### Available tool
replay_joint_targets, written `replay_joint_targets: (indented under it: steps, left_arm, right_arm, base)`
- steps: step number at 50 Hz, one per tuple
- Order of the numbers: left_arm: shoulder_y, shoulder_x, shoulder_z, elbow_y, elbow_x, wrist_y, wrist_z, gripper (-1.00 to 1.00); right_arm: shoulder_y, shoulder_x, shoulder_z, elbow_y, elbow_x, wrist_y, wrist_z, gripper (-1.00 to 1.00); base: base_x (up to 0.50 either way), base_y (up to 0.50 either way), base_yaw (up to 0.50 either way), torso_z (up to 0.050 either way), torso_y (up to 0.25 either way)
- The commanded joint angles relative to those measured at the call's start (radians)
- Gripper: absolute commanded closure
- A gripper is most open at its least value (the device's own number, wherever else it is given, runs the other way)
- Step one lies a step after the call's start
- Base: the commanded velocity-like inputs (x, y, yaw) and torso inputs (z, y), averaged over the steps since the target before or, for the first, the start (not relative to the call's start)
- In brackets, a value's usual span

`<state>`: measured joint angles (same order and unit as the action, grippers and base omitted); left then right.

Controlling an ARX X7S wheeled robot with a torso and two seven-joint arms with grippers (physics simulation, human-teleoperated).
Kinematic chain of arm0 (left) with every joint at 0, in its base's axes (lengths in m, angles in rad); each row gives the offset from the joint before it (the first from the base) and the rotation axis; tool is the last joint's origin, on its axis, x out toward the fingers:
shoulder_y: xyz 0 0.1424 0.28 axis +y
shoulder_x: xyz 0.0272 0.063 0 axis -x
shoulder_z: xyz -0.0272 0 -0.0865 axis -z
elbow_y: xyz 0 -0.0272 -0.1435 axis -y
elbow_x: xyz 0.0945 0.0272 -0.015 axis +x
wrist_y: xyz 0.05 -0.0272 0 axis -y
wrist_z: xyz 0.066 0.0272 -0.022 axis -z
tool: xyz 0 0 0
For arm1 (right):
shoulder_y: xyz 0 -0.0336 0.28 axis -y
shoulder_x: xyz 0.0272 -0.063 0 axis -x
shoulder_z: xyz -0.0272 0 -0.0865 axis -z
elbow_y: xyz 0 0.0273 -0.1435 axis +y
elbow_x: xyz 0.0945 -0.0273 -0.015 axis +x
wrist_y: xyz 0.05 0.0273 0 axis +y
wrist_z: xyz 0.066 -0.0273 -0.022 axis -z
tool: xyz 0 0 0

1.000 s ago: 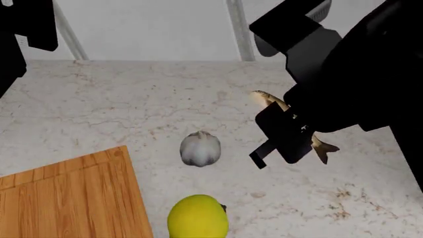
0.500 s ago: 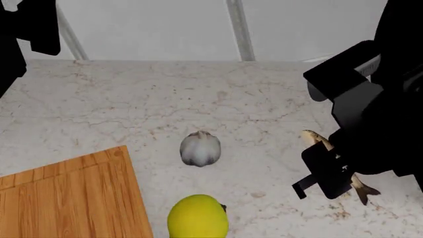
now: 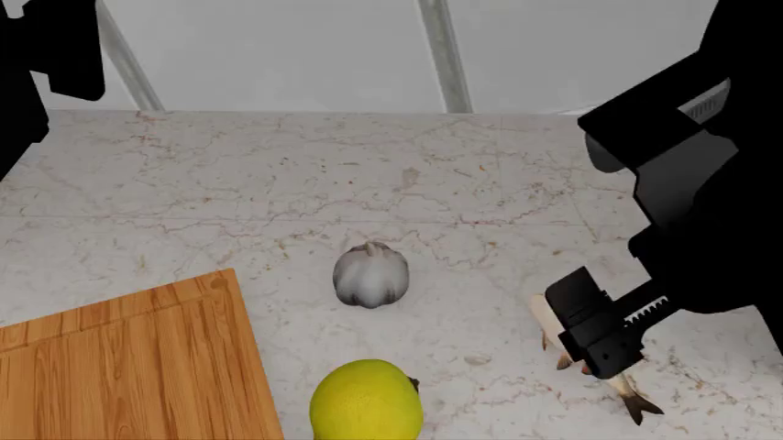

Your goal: Clear the non-vegetable object off the cutting board and place the vegetables onto it.

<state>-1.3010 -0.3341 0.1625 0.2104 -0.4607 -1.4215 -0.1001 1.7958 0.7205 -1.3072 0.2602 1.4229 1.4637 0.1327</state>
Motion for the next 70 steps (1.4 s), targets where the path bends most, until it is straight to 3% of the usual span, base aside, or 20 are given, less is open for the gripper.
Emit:
replay_joint_targets:
  steps: [1, 16, 40, 54, 70]
  left_arm:
    - [-0.002, 0.018, -0.034, 0.014, 0.001, -0.014, 0.021, -1.00]
    - [-0.004, 0.021, -0.025, 0.008, -0.008, 0.005, 0.022, -1.00]
    - [0.008, 0.005, -0.027, 0.012, -0.019, 0.011, 0.014, -1.00]
    - [-0.012, 0.007, -0.028, 0.014, -0.030, -0.005, 0.006, -1.00]
    - [-0.028, 0.020, -0.027, 0.009, -0.044, -0.016, -0.002, -1.00]
  right_arm:
    - [0.077, -0.031, 0.037, -0.050, 0.010, 0.019, -0.027, -1.00]
    - [0.127, -0.106, 0.015, -0.123, -0.009, -0.019, -0.079, -1.00]
    - [0.067, -0.280, 0.005, 0.066, -0.104, -0.219, -0.233, -1.00]
    - [0.031, -0.194, 0.115, -0.153, 0.176, -0.123, 0.017, -1.00]
    - [0.015, -0.146, 0.141, -0.291, 0.447, -0.109, 0.206, -1.00]
  base:
    - [0.00, 0.00, 0.00, 0.000, 0.000]
    - [0.00, 0.00, 0.00, 0.000, 0.000]
    - [0.00, 0.00, 0.00, 0.000, 0.000]
    - [0.00, 0.00, 0.00, 0.000, 0.000]
    - [0.00, 0.00, 0.00, 0.000, 0.000]
